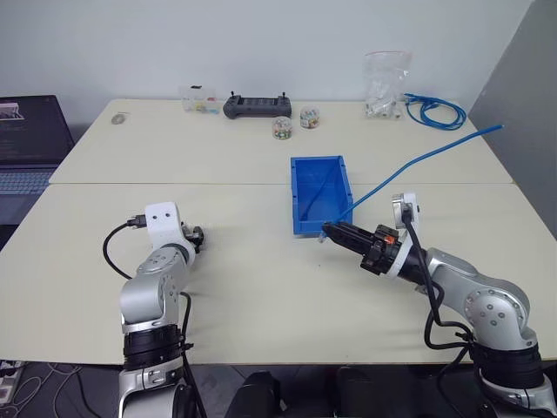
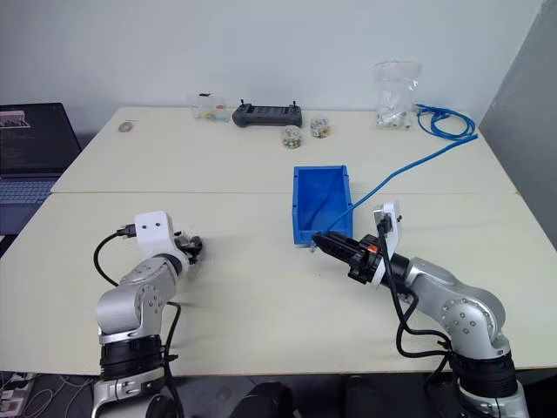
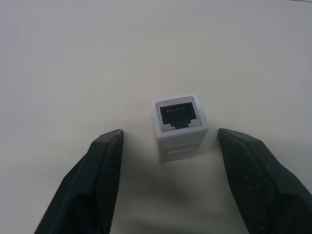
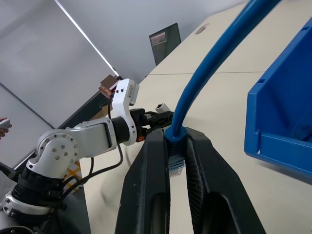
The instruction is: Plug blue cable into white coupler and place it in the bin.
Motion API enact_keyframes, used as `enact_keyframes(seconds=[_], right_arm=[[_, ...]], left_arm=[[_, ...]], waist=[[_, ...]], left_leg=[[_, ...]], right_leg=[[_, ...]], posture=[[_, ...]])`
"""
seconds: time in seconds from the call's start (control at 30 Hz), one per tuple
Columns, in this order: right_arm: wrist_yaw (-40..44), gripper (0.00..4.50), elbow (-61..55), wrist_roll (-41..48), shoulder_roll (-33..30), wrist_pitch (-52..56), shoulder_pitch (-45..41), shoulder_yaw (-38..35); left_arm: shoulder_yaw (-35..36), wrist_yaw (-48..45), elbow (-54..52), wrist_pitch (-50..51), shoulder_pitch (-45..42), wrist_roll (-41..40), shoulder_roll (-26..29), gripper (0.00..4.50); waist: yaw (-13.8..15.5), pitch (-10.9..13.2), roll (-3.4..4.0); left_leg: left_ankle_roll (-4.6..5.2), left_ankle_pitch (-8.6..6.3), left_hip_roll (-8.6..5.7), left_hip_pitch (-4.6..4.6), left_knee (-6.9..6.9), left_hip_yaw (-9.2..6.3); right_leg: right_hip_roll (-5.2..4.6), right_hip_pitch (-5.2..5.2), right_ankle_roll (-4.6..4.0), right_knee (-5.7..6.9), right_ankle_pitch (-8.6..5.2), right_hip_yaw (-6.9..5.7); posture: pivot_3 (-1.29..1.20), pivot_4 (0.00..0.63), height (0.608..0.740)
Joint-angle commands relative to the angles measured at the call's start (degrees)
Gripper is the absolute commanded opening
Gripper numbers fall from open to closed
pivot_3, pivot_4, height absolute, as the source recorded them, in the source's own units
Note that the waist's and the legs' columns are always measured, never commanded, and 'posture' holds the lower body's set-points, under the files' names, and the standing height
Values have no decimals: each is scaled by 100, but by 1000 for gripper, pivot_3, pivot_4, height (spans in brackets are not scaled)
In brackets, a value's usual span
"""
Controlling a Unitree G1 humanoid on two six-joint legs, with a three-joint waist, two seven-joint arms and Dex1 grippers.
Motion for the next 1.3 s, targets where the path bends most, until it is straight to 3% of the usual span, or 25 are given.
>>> enact_keyframes(seconds=[0.03, 0.27, 0.47, 0.7, 0.87, 1.03, 1.3], right_arm=[[-20, 162, -242, 150, 17, -20, 36, -140], [-43, 162, -271, 148, 26, -36, 77, -138], [-41, 162, -296, 92, 10, -80, 109, -146], [373, 162, -707, -404, -462, -333, 456, -80], [792, 162, -1001, -905, -754, -669, 829, 131], [1009, 162, -966, -1482, -793, -1097, 986, 286], [1178, 162, -1060, -1999, -753, -1520, 1130, 479]], left_arm=[[-29, -7, 25, -158, -89, 91, 109, 2269], [-41, -33, 124, -227, -41, 161, 208, 786], [-508, -875, -271, -392, 467, 59, 616, 781], [-1804, -3516, -782, -1189, 1201, -276, 2029, 781], [-2563, -5129, -508, -2200, 894, -235, 2670, 781], [-3483, -6318, 18, -3333, 277, 155, 2773, 781], [-4267, -7193, 980, -4563, -577, 630, 2254, 781]], waist=[[1, 0, 0], [-1, 0, 0], [-14, 0, 0], [34, 0, 1], [61, 1, 4], [36, 1, 5], [16, 1, 4]], left_leg=[[0, 0, 0, 0, 0, 0], [0, 0, 0, 1, 0, 1], [-1, 0, 1, 2, -2, 1], [0, -1, -4, 0, -4, 3], [21, -12, -3, 0, -4, 2], [25, -12, 1, -1, -5, 0], [25, -12, -1, -1, -2, 2]], right_leg=[[0, 0, 0, 0, 0, 0], [0, 0, 0, 1, 0, 1], [0, -1, 0, 2, 0, 2], [-8, -1, -1, -5, 0, 2], [-9, 4, -2, -17, -1, 0], [-6, 3, -2, -16, -2, -5], [-6, 5, -1, -15, -1, -2]], posture=[[0, 150, 740], [0, 150, 740], [0, 150, 740], [0, 150, 740], [0, 150, 740], [0, 150, 740], [0, 150, 740]])
